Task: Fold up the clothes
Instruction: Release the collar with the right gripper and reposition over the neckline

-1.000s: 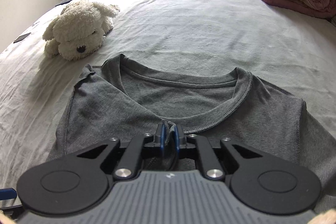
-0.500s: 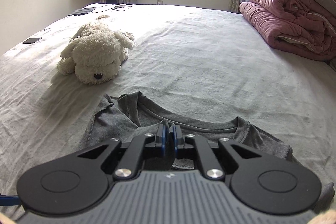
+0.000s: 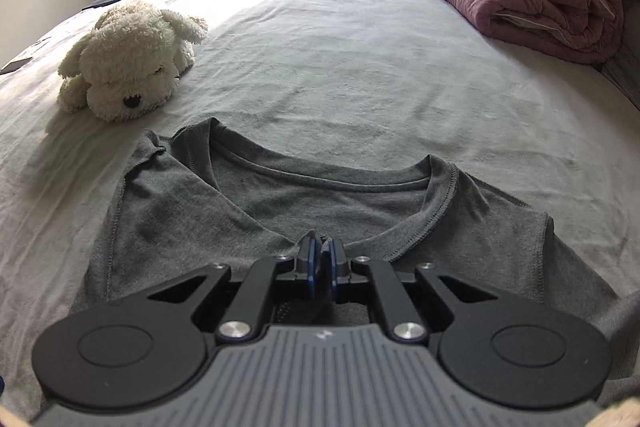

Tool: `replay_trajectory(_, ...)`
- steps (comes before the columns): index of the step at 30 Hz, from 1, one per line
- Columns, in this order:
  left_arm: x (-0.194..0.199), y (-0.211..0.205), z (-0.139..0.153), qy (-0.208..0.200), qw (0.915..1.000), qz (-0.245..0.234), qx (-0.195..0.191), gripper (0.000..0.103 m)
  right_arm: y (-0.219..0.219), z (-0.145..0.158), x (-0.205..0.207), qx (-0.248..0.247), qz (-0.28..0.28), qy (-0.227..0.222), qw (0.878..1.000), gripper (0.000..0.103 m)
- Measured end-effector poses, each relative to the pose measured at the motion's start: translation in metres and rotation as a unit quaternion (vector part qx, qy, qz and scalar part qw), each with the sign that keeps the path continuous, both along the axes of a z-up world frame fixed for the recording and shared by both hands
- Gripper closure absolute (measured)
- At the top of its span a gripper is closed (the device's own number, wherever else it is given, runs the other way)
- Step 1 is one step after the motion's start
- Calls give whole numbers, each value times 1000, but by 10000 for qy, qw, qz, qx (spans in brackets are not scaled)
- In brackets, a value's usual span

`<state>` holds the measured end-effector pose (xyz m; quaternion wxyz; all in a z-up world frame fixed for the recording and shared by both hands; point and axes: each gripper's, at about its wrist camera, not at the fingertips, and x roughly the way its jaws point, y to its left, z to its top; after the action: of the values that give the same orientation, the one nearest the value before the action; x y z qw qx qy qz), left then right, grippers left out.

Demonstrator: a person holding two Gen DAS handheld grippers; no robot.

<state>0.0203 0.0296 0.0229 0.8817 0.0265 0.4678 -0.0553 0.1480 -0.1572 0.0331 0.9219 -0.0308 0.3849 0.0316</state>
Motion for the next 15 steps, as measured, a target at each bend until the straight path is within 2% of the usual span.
replay_trajectory(4,1,3,1,42,10000,43,-44,41,3,0,1,-122,-27,36,9999,94)
replay_trajectory(5,2,4,2,61,9999,71,-69,41,4,1,1,-169,-13,20,9999,92)
replay_trajectory(6,2,5,2,80,9999,101,-95,41,6,5,0,-239,30,-63,9997,84)
replay_trajectory(8,2,5,3,110,9997,149,-130,41,9,16,1,-332,155,-303,9989,79)
replay_trajectory(10,3,3,2,113,9997,171,-105,40,17,29,6,-211,480,-505,9973,62)
replay_trajectory(15,3,2,2,116,9997,179,-79,40,70,40,42,-139,1612,-296,9864,62)
